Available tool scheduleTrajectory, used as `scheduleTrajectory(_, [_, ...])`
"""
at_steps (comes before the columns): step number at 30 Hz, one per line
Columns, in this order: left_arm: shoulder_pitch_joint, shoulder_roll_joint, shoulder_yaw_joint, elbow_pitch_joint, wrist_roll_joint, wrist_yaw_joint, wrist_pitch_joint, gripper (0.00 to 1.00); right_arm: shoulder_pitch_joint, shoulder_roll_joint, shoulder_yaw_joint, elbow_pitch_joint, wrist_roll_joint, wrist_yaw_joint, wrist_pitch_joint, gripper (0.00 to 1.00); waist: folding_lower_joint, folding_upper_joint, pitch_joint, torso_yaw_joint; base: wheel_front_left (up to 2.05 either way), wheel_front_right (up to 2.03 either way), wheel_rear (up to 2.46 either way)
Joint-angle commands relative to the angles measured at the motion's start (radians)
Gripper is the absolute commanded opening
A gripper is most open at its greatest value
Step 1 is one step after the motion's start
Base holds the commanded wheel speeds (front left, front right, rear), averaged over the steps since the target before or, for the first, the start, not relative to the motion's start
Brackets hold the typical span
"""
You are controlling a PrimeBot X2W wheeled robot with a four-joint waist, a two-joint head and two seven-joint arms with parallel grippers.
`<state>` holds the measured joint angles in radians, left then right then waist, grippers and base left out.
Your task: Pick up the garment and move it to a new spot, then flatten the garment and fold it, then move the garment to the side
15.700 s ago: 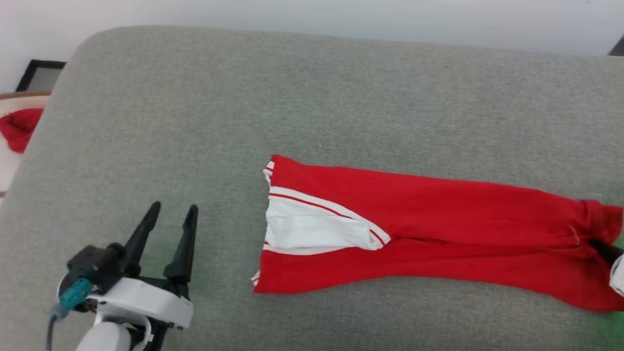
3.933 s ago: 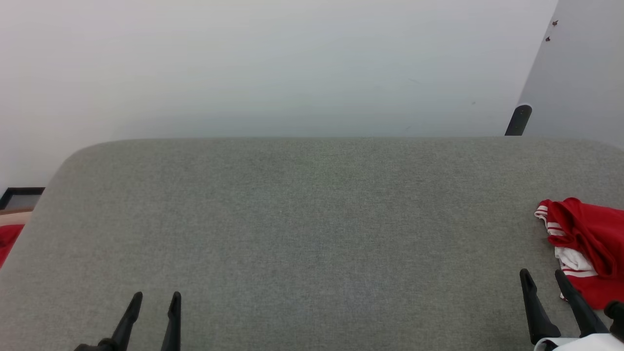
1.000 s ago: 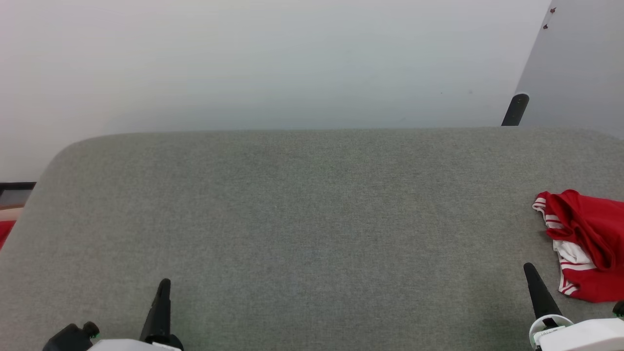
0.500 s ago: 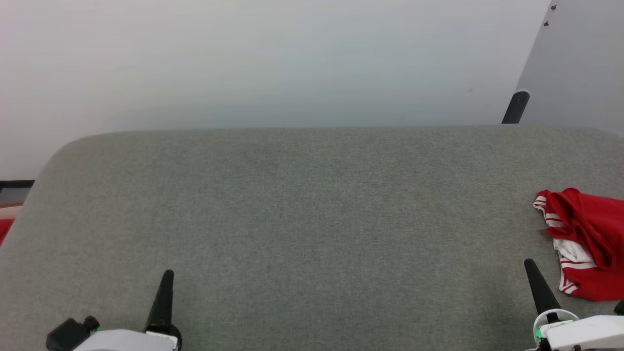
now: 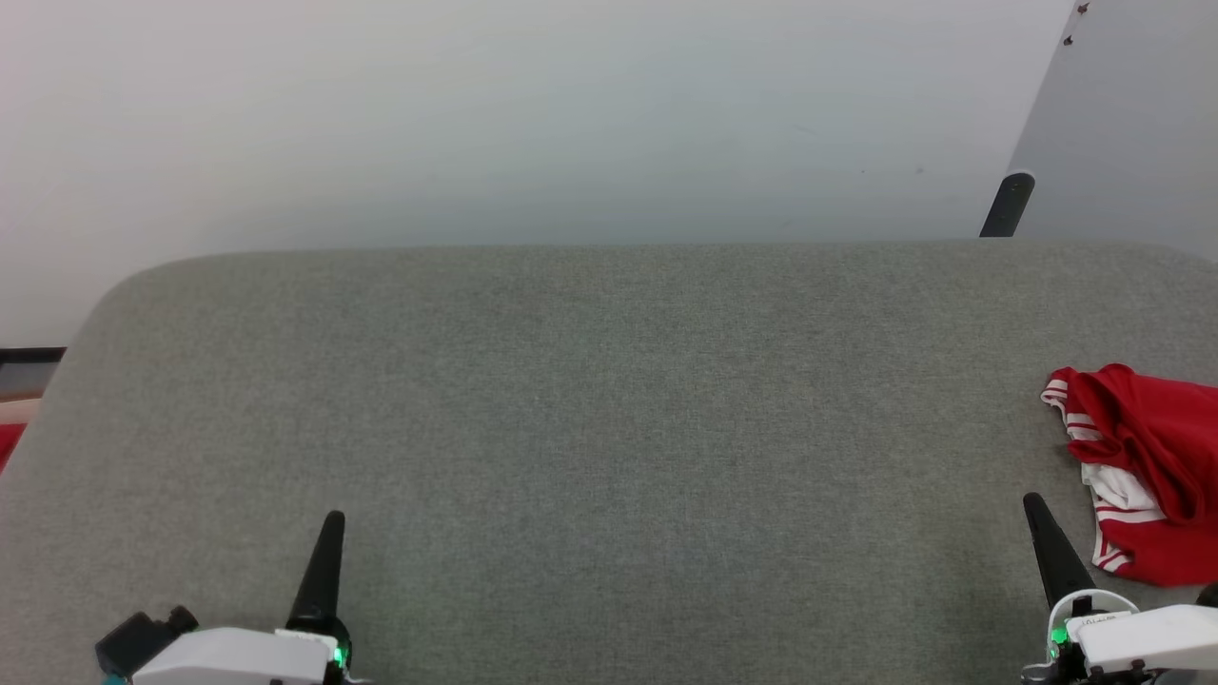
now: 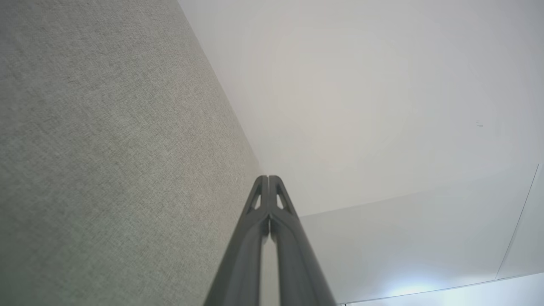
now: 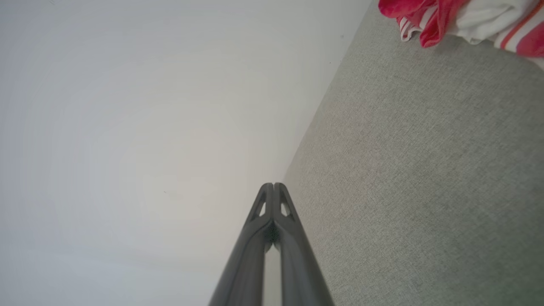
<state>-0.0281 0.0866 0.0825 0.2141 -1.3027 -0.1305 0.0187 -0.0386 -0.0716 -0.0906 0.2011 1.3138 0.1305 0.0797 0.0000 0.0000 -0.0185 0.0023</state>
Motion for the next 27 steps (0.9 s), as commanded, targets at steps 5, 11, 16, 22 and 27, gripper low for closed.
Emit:
scheduleTrajectory(5, [-0.027, -0.003, 0.008, 0.001, -0.047, 0.0, 0.014, 0.0, -0.027, 0.004, -0.007, 0.002, 0.047, 0.0, 0.005, 0.0, 0.0, 0.0, 0.002, 0.0, 0.0, 0.0, 0.0])
scheduleTrajectory(11, [-0.037, -0.008, 0.011, 0.007, -0.093, 0.0, 0.027, 0.0, -0.038, 0.007, -0.011, 0.009, 0.093, 0.0, 0.01, 0.0, 0.0, 0.0, 0.005, -0.001, 0.0, 0.0, 0.0])
scheduleTrajectory(16, [-0.045, -0.012, 0.014, 0.011, -0.128, 0.0, 0.038, 0.0, -0.043, 0.009, -0.013, 0.014, 0.125, 0.0, 0.015, 0.0, 0.0, 0.0, 0.007, -0.001, 0.0, 0.0, 0.0])
scheduleTrajectory(22, [-0.055, -0.017, 0.017, 0.015, -0.172, 0.0, 0.051, 0.0, -0.052, 0.012, -0.016, 0.022, 0.163, 0.0, 0.02, 0.0, 0.0, 0.0, 0.01, -0.001, 0.0, 0.0, 0.0])
scheduleTrajectory(27, [-0.061, -0.022, 0.02, 0.019, -0.205, 0.0, 0.061, 0.0, -0.057, 0.015, -0.018, 0.027, 0.197, 0.0, 0.023, 0.0, 0.0, 0.0, 0.013, -0.001, 0.0, 0.0, 0.0])
